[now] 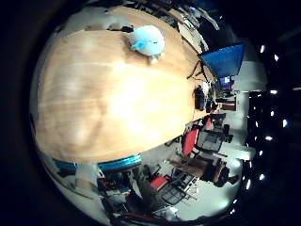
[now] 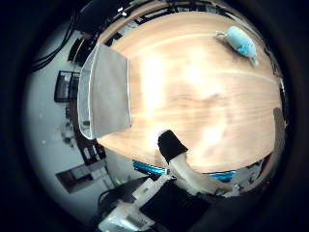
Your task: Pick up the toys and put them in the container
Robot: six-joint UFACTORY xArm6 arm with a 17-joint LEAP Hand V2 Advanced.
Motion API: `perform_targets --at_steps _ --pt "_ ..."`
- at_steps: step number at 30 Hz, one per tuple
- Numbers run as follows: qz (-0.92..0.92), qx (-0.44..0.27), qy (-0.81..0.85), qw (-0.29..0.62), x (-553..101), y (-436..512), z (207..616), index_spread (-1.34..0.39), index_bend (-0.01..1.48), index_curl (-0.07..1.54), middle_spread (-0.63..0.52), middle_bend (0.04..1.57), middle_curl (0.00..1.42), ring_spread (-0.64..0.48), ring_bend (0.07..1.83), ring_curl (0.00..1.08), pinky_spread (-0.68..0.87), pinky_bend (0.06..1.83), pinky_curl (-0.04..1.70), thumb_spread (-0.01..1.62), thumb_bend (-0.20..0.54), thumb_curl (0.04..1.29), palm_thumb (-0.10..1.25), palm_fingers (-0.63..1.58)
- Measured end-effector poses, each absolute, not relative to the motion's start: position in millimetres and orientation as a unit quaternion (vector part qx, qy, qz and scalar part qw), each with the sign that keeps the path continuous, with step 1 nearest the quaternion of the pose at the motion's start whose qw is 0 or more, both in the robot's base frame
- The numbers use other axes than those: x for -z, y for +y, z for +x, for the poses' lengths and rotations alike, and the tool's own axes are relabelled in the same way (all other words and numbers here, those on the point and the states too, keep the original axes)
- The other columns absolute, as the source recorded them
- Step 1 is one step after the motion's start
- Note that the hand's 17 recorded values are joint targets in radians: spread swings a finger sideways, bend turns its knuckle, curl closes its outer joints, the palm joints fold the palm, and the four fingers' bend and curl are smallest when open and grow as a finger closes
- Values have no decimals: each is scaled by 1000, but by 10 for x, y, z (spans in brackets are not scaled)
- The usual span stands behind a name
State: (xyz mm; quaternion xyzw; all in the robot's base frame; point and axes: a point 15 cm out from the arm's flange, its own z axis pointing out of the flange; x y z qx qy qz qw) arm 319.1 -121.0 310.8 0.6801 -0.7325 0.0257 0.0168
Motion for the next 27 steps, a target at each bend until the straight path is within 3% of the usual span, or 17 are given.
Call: perform_targets --at_steps 27 --pt "631 -18 -775 22 -3001 -2628 4598 -484 158 267 -198 211 356 -47 528 231 421 783 170 969 -30 291 303 207"
